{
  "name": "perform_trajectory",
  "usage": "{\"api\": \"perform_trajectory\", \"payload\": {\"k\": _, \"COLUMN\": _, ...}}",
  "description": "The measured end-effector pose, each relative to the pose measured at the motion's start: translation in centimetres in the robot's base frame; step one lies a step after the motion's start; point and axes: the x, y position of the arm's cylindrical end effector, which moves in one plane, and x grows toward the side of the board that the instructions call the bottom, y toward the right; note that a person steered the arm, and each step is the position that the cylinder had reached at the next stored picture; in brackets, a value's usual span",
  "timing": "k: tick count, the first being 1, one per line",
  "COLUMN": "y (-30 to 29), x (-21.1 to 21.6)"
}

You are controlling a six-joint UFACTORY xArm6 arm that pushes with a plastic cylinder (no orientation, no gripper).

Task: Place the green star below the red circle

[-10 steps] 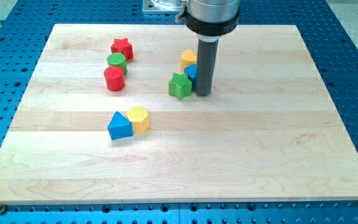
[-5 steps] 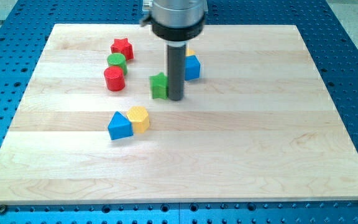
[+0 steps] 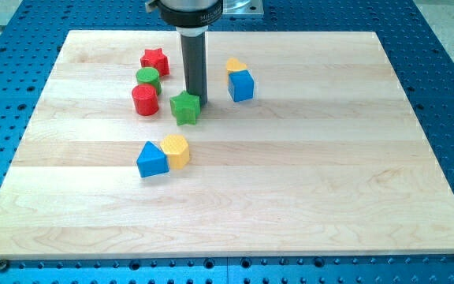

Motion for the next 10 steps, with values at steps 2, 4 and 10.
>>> {"api": "perform_trajectory", "payload": {"k": 2, "y": 3.6, "x": 1.9}}
{"api": "perform_trajectory", "payload": {"k": 4, "y": -0.7, "x": 2.9}}
{"api": "perform_trajectory", "payload": {"k": 10, "y": -6.0, "x": 5.2}}
